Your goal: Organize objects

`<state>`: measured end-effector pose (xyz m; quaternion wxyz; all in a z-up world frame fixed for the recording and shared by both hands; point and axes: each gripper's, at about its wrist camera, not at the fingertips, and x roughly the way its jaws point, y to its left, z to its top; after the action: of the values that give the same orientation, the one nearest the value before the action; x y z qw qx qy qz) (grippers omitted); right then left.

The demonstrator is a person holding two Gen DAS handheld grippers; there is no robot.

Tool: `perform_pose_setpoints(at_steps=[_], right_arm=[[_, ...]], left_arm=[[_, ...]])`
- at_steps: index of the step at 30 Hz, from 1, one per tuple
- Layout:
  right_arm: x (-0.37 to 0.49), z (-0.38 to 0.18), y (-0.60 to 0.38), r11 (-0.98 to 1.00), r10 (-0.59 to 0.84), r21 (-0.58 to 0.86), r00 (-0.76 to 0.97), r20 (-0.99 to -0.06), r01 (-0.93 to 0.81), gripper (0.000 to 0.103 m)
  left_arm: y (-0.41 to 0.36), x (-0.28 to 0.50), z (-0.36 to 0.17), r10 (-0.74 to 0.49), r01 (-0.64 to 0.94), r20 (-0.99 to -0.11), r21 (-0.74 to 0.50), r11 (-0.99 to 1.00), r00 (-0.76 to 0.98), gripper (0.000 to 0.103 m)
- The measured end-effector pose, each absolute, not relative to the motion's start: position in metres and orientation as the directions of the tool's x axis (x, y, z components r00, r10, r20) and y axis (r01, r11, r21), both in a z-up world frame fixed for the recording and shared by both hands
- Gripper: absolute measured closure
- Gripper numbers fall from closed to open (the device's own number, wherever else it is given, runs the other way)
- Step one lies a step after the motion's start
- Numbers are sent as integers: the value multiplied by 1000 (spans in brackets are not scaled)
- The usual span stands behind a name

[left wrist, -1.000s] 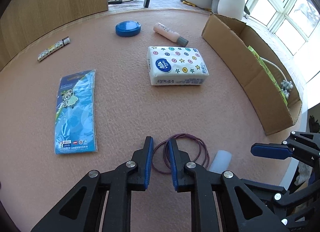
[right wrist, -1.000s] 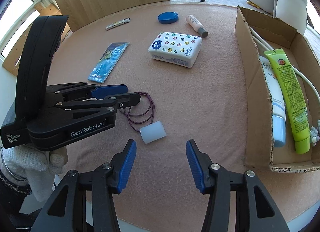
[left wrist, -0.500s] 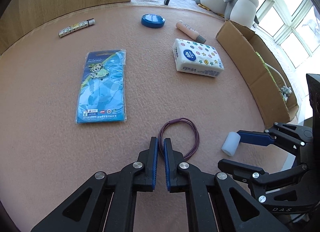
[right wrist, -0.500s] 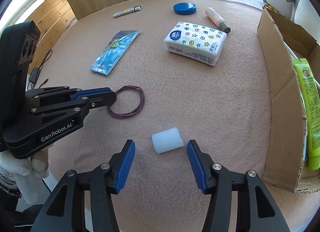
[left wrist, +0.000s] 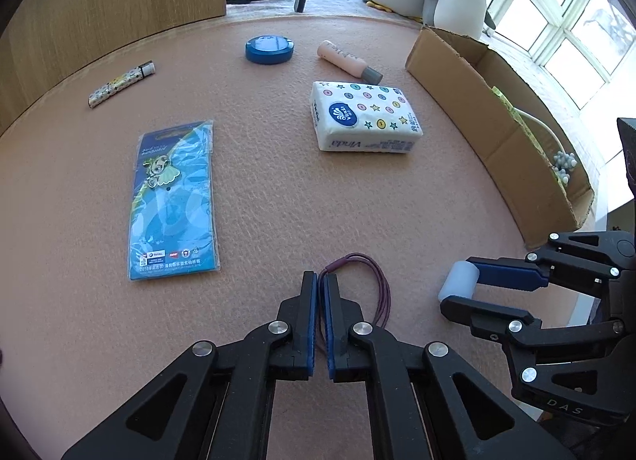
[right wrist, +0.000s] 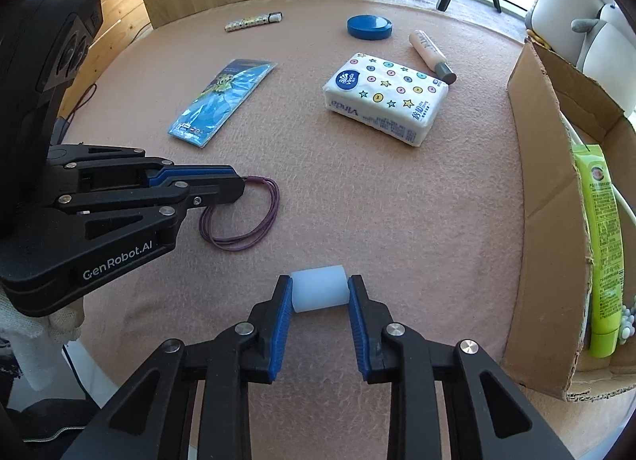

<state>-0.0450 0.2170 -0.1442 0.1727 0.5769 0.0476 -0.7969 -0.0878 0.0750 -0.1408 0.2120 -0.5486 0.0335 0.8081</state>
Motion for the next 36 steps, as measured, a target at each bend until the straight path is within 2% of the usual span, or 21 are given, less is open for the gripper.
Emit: perform_pose_setpoints(at_steps=[10, 16, 28, 36], right_arm=[[-43, -92, 247, -938, -307, 214, -369, -877, 272, 78], [-37, -61, 281, -951, -296, 216, -454, -841, 221, 78], [-46, -28, 382, -985, -171, 162, -562, -809, 66, 78], [-84, -16, 426, -989, -141, 140, -594, -792, 48, 78]], left_arm=[[62, -82, -95, 405, -313, -835, -298, -902, -372, 100], [76, -78, -54, 456, -353, -790, -323, -878, -411, 100], [177, -94, -12, 557, -500, -729, -336, -798, -398, 100], [246, -126, -11, 551, -522, -720, -305, -797, -421, 100]])
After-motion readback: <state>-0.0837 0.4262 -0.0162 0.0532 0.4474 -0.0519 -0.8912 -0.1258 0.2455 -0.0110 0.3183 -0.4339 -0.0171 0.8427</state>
